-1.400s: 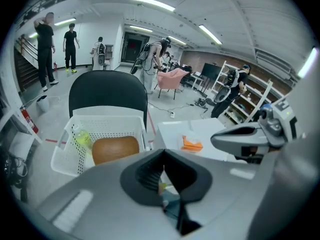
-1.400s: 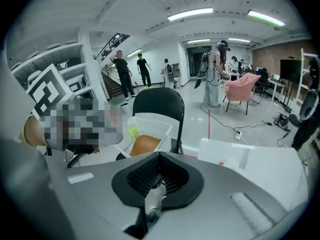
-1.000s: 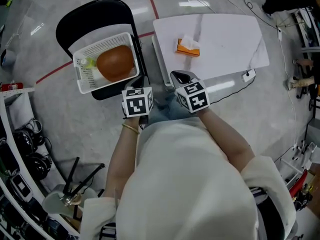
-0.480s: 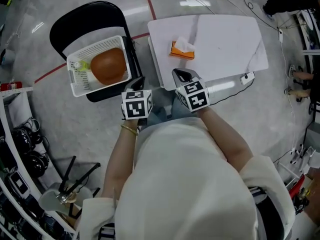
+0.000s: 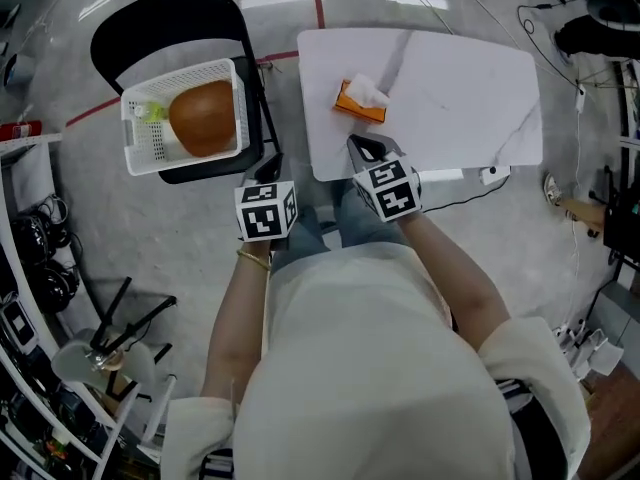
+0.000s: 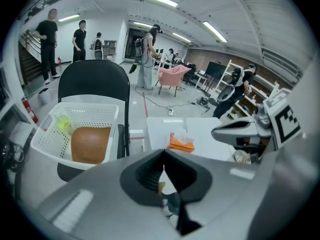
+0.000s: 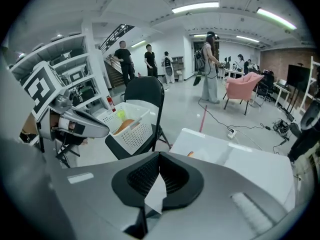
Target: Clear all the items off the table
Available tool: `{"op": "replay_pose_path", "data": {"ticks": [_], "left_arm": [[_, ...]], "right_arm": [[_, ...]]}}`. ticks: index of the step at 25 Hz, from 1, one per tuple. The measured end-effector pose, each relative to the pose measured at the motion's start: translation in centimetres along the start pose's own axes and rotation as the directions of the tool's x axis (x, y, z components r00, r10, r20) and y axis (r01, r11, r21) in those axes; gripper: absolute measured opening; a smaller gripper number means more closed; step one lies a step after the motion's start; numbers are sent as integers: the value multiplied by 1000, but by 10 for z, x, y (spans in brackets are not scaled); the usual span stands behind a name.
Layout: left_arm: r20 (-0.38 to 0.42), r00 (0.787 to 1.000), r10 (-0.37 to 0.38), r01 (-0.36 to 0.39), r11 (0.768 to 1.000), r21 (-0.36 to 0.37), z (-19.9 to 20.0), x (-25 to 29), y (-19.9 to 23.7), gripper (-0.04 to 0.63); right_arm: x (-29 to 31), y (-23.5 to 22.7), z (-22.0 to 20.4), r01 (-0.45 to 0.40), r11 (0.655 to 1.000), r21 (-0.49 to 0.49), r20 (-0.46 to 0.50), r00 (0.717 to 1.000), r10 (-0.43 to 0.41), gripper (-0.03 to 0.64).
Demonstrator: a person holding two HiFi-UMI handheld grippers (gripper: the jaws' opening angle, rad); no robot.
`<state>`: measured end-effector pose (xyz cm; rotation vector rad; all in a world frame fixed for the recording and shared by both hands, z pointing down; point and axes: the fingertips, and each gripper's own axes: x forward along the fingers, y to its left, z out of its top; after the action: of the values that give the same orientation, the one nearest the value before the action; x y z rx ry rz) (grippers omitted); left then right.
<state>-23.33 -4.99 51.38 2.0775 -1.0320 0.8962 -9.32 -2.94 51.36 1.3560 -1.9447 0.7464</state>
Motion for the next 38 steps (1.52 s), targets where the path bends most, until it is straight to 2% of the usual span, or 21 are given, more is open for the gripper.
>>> {"op": "replay_pose_path", "data": {"ticks": [8, 18, 24, 38], "left_arm": [[-15, 999, 42, -43, 997, -58, -8, 31, -4, 9], [-71, 996, 59, -67, 993, -102, -23, 81, -11, 9], [-112, 992, 54, -65, 993, -100, -35, 106, -19, 9], [-179, 983, 45, -65, 992, -104, -52, 164, -26, 9]], "right_arm": [[30, -37, -17, -47, 999, -22, -53, 998, 45, 14], [71, -90, -42, -63, 998, -20, -130, 990, 60, 113], [89, -109, -64, -82, 996, -27, -178, 981, 76, 195], [144, -147, -95, -101, 991, -89, -253, 965, 75, 328]]}}
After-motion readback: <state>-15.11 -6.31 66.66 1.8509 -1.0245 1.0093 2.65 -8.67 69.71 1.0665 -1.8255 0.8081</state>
